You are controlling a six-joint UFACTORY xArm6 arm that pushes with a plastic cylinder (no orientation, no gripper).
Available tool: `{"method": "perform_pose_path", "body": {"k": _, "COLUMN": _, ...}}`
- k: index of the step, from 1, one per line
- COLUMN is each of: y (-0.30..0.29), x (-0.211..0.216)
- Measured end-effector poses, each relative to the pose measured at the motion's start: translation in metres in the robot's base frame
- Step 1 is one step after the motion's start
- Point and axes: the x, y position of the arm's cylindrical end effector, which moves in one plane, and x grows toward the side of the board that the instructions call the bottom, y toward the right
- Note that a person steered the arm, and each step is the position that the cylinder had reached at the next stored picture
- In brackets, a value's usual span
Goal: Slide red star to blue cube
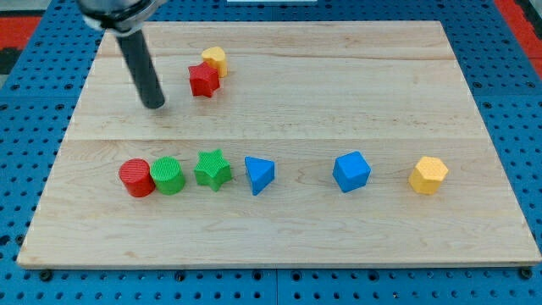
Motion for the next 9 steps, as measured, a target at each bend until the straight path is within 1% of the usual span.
{"method": "perform_pose_path", "body": {"k": 1, "y": -0.001, "x": -0.022}}
{"method": "perform_pose_path", "body": {"k": 2, "y": 0.015, "x": -0.033}}
{"method": "perform_pose_path", "body": {"k": 3, "y": 0.063, "x": -0.04}}
{"method": "perform_pose_path", "body": {"k": 4, "y": 0.112, "x": 0.001}}
{"method": "perform_pose_path", "body": {"k": 6, "y": 0.12, "x": -0.058}}
{"method": "perform_pose_path", "body": {"k": 7, "y": 0.166, "x": -0.01}}
{"method": "perform_pose_path", "body": {"k": 8, "y": 0.168, "x": 0.034}}
{"method": "perform_pose_path", "body": {"k": 9, "y": 0.17, "x": 0.037}}
